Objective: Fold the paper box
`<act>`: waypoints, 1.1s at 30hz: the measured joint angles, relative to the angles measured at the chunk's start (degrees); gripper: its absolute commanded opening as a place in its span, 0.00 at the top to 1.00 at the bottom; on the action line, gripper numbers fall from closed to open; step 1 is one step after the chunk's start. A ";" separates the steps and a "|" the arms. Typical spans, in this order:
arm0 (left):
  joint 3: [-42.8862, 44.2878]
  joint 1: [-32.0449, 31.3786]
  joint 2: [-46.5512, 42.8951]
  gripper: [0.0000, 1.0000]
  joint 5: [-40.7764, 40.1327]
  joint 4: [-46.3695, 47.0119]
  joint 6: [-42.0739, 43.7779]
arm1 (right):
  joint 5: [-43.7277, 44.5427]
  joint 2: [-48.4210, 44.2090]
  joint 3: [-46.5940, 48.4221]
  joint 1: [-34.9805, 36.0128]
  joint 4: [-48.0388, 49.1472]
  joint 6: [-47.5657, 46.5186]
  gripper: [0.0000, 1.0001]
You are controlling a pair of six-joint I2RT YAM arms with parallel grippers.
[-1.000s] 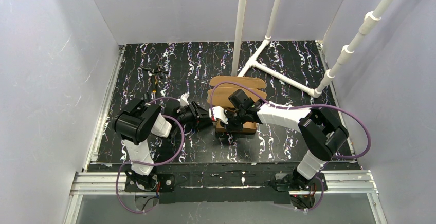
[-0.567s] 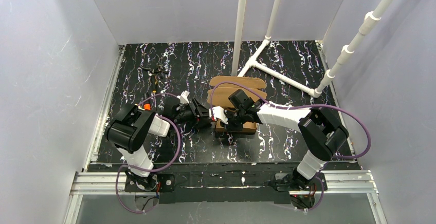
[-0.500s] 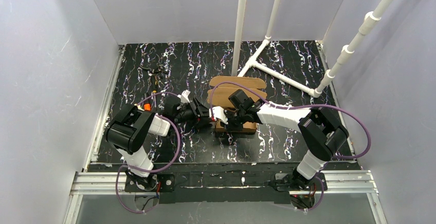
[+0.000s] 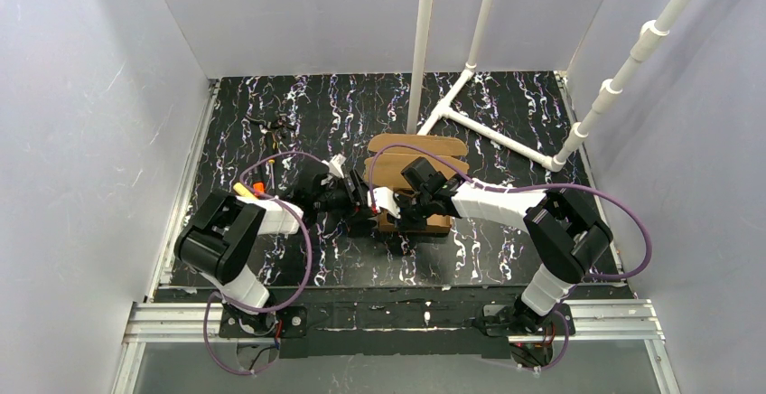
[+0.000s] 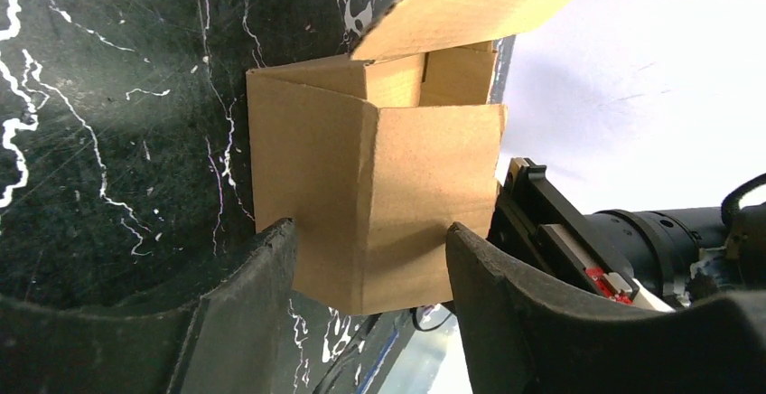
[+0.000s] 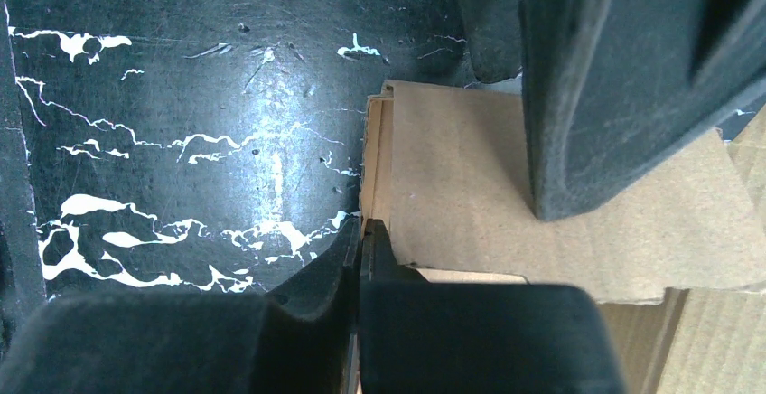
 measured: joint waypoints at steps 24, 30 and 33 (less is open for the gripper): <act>13.68 -7.50 -4.24 0.59 -14.53 -34.14 17.55 | -0.07 0.00 0.00 0.00 -0.04 -0.04 0.81; 16.06 -9.07 -4.00 0.65 -17.86 -37.75 18.78 | -0.26 0.11 0.00 0.09 -2.89 -1.20 0.56; 16.72 -9.64 -3.85 0.68 -19.47 -39.26 19.06 | -1.46 0.00 0.00 -0.46 -5.29 -2.91 0.49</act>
